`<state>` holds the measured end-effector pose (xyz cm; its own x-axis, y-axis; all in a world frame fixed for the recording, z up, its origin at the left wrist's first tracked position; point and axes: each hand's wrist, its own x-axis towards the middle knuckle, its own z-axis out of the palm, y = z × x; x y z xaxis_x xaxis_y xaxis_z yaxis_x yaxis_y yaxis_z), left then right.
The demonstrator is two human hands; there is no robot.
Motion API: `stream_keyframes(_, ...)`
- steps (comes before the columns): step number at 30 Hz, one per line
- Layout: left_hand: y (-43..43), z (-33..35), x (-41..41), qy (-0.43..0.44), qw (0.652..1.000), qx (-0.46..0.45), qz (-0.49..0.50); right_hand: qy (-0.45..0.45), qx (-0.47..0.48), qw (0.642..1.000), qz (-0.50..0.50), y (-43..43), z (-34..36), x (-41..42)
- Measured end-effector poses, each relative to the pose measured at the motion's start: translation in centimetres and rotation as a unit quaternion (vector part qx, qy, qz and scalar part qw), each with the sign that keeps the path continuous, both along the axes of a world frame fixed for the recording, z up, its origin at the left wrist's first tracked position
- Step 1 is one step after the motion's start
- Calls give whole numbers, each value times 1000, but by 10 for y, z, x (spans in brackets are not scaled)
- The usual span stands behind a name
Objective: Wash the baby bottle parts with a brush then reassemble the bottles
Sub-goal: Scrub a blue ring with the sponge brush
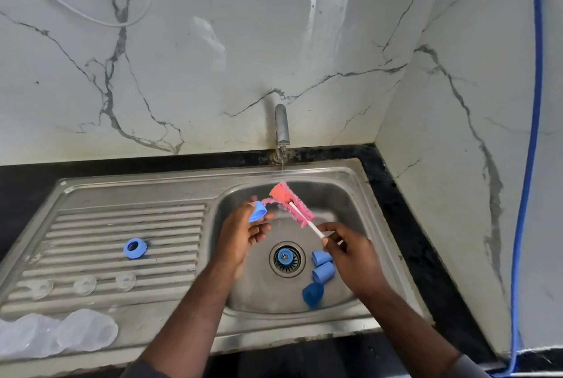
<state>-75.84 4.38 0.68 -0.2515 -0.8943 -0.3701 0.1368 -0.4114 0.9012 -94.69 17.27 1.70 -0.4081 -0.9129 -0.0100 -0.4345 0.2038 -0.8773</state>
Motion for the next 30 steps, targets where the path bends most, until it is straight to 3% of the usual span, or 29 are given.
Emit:
stream_keyframes(4,-3,7,0,141,980,143,16,-2,-11,1000,5,-3,-2,4)
stream_keyframes(7,-3,11,-3,177,971,161,-5,21,-14,1000,6,-5,-2,7)
stream_keyframes(10,-2,10,-9,172,972,155,-27,37,-3,999,18,-4,-3,9)
stream_keyframes(17,-5,8,-8,57,991,96,-71,203,-7,978,39,-4,-4,-5)
stream_keyframes(20,-7,5,-4,22,993,79,-81,311,-30,948,56,-7,0,-16)
stream_keyframes(26,-13,2,1,39,995,79,-38,463,-70,875,120,-18,14,-23)
stream_keyframes(30,-16,1,5,53,994,83,-40,475,-65,871,107,-24,15,-18)
